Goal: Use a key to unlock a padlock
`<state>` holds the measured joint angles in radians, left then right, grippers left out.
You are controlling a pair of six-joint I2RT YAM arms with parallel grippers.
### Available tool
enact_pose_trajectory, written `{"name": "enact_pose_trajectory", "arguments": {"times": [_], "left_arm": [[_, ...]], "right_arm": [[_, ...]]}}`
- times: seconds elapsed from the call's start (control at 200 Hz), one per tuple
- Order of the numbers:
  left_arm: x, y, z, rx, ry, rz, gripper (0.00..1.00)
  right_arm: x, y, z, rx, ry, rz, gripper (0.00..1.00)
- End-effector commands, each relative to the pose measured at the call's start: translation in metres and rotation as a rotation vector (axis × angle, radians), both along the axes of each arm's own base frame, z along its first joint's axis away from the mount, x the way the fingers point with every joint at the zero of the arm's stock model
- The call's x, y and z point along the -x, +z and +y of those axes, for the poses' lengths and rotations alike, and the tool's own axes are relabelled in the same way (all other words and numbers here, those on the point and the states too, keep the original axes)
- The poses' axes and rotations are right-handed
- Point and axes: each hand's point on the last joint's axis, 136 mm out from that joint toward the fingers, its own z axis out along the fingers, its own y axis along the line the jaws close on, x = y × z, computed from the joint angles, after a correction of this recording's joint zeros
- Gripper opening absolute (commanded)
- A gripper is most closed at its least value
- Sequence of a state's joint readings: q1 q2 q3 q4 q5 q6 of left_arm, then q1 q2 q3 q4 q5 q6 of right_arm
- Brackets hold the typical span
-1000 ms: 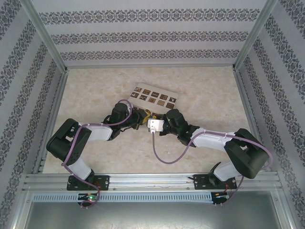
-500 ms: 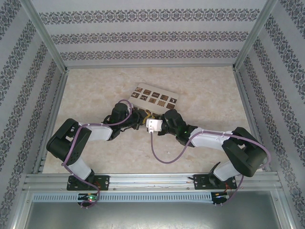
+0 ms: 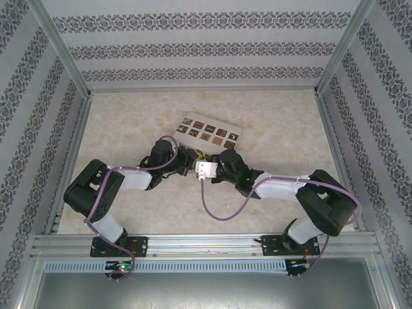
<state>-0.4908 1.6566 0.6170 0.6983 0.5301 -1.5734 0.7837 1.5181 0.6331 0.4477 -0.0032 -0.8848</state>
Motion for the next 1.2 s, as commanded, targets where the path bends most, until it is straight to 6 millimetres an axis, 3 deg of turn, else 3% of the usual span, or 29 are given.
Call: {"name": "enact_pose_trajectory", "arguments": {"times": [0.0,0.255,0.685,0.894,1.194], "left_arm": [[0.004,0.026,-0.015,0.078,-0.066,-0.089,0.07],[0.005,0.023,-0.015,0.082,-0.066,-0.082,0.07],[0.005,0.014,-0.015,0.072,-0.067,-0.067,0.07],[0.006,0.007,-0.016,0.062,-0.071,-0.057,0.07],[0.007,-0.006,-0.021,0.036,-0.081,-0.045,0.07]], "right_arm": [[-0.011,0.016,0.007,-0.055,-0.046,-0.036,0.0],[-0.013,0.025,0.008,-0.154,-0.105,0.007,0.0],[-0.007,0.041,0.019,-0.548,-0.243,0.243,0.0],[-0.005,0.035,0.016,-0.678,-0.306,0.322,0.0],[-0.001,0.008,0.015,-0.736,-0.375,0.397,0.0]]}}
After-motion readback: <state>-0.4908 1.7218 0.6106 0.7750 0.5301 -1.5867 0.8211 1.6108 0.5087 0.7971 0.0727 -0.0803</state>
